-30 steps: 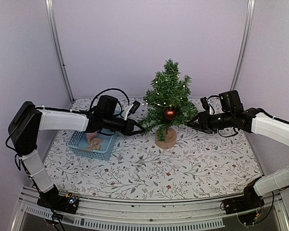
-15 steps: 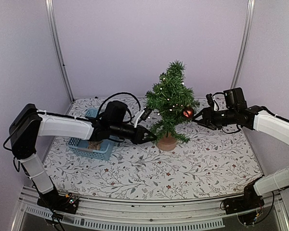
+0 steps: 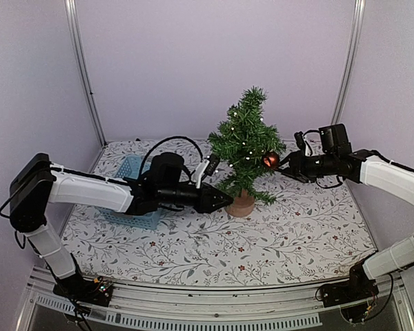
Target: Decorate the small christmas tree
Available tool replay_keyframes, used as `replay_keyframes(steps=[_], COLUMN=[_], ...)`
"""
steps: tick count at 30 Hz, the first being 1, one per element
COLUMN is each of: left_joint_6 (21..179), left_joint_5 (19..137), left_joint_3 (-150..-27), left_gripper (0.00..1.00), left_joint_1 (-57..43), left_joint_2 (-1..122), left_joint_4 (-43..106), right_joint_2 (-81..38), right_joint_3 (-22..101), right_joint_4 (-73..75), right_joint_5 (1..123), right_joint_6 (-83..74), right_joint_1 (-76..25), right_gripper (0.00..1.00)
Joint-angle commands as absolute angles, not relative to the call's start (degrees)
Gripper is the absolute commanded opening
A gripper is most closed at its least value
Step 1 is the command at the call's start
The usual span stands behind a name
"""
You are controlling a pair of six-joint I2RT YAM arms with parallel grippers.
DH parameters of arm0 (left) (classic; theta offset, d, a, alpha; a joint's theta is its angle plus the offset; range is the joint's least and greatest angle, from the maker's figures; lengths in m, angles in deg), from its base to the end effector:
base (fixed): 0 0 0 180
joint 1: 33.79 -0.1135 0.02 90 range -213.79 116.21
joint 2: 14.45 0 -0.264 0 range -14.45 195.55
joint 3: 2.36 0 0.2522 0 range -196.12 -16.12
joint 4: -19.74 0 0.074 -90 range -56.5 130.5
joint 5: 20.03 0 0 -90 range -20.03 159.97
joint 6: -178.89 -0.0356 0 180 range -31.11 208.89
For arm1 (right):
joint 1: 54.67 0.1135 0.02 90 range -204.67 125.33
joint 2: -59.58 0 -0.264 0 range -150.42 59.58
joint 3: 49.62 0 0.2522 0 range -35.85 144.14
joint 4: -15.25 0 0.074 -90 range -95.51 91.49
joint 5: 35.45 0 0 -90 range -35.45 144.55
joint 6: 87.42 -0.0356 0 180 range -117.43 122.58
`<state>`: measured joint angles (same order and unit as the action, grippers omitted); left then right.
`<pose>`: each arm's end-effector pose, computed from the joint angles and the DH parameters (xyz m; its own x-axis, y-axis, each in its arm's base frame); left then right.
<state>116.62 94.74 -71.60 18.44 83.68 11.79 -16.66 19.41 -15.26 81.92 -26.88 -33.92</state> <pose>0.2194 -0.3075 0.2150 -0.6393 0.1352 -0.7570 0.7456 0.3499 -0.5671 0.2663 0.1184 0.2737 -0.8201 0.1563 -0.5504 -0.2887 0.7175 0.6339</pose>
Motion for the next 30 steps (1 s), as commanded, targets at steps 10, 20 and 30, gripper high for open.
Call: replay_keyframes(steps=[10,20,30], left_joint_6=[113.91,115.24,110.73], left_joint_5=[91.64,84.95,72.08], left_joint_3=[-62.67,-61.77,-69.66], left_gripper=[0.6,0.58,0.56], left_joint_1=[17.61,-0.72,-15.27], left_joint_2=[67.97,57.28,61.08], left_joint_4=[18.49,35.97,62.08], right_joint_2=[-14.57,-10.41,-8.94], right_joint_3=[20.02,20.05,21.93], right_joint_4=[-15.03,-19.28,-20.13], right_joint_5=[82.1,82.8,84.55], right_joint_6=[-24.78,-22.63,-21.32], right_joint_1=[-36.19,-36.89,-37.44], right_gripper=[0.44,0.46,0.47])
